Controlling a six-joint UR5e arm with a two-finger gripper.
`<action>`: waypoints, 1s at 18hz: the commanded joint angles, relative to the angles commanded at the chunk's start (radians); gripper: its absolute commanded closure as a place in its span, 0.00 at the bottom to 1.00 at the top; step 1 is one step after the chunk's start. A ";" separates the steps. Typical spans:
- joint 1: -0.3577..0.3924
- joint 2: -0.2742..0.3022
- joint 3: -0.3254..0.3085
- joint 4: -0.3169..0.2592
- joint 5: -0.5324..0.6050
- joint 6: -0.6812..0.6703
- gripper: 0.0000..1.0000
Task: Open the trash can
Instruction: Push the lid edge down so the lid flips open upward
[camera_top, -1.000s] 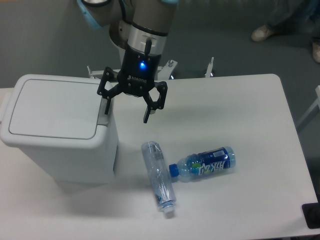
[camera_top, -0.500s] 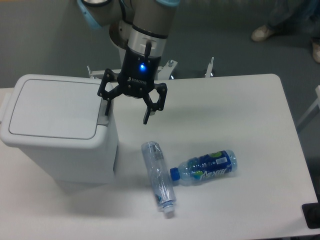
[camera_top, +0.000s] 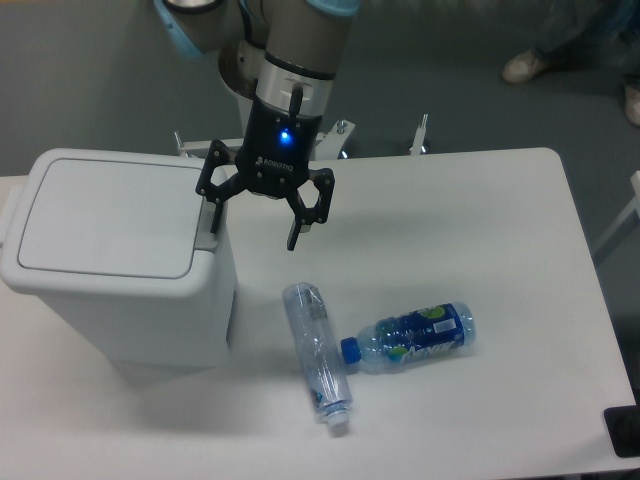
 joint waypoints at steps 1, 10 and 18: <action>0.000 0.000 0.000 0.000 0.000 0.000 0.00; 0.000 -0.006 0.000 0.002 0.002 0.005 0.00; 0.000 0.029 0.038 -0.002 -0.023 -0.017 0.00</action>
